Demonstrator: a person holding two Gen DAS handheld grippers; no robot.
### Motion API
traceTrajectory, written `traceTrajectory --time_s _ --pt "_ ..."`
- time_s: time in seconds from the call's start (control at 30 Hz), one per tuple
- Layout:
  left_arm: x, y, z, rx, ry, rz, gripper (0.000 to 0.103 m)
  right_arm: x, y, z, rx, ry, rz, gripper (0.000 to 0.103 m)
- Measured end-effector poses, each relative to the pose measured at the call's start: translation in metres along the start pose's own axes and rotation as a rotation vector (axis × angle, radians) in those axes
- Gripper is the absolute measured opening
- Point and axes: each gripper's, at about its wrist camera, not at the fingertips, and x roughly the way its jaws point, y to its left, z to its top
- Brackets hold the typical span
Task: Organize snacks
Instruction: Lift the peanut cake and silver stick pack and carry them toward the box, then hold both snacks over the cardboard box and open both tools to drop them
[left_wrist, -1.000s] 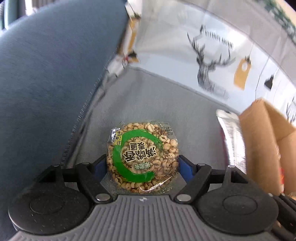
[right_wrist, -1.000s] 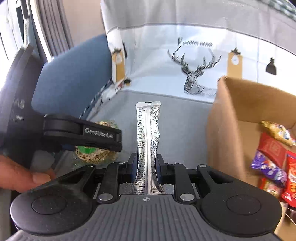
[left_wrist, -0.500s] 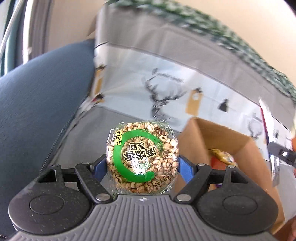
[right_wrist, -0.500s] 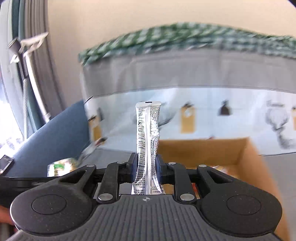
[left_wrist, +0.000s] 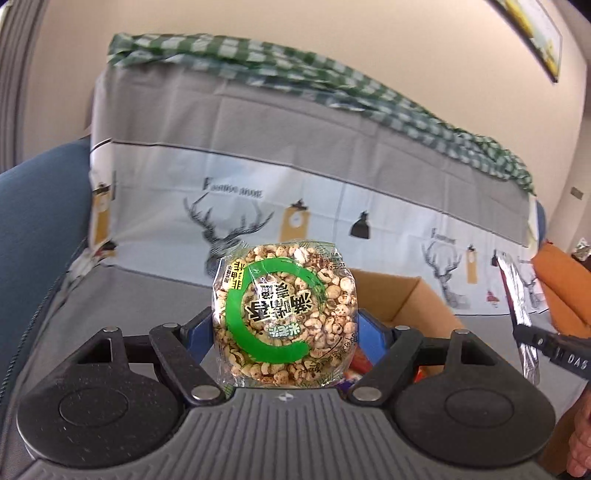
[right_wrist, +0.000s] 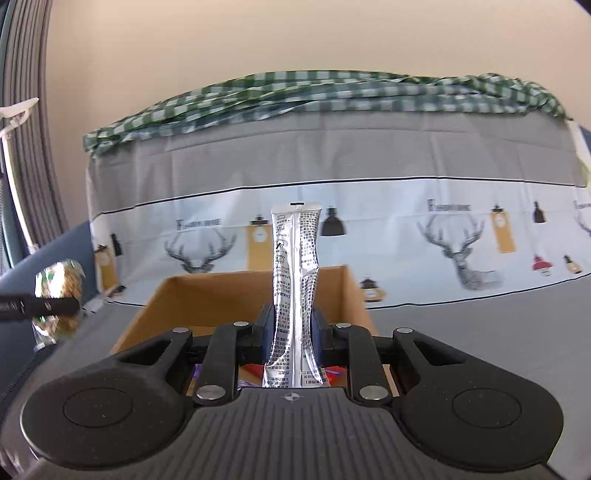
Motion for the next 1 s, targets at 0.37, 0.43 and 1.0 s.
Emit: traceTrajectory --time_s 0.37,0.43,1.0 --pt "0.011 -0.030 -0.002 0.063 -0.047 -0.088 0.083 -0.006 -0.036 -0.009 0.000 -0.015 -0.084 0.022" --pt "0.011 -0.033 -0.003 0.073 -0.058 -0.093 0.083 -0.007 -0.036 -0.009 0.002 -0.022 -0.084 0.022" --pt "0.015 -0.043 -0.005 0.092 -0.078 -0.155 0.083 0.000 -0.001 -0.006 -0.100 -0.050 -0.022 0.022"
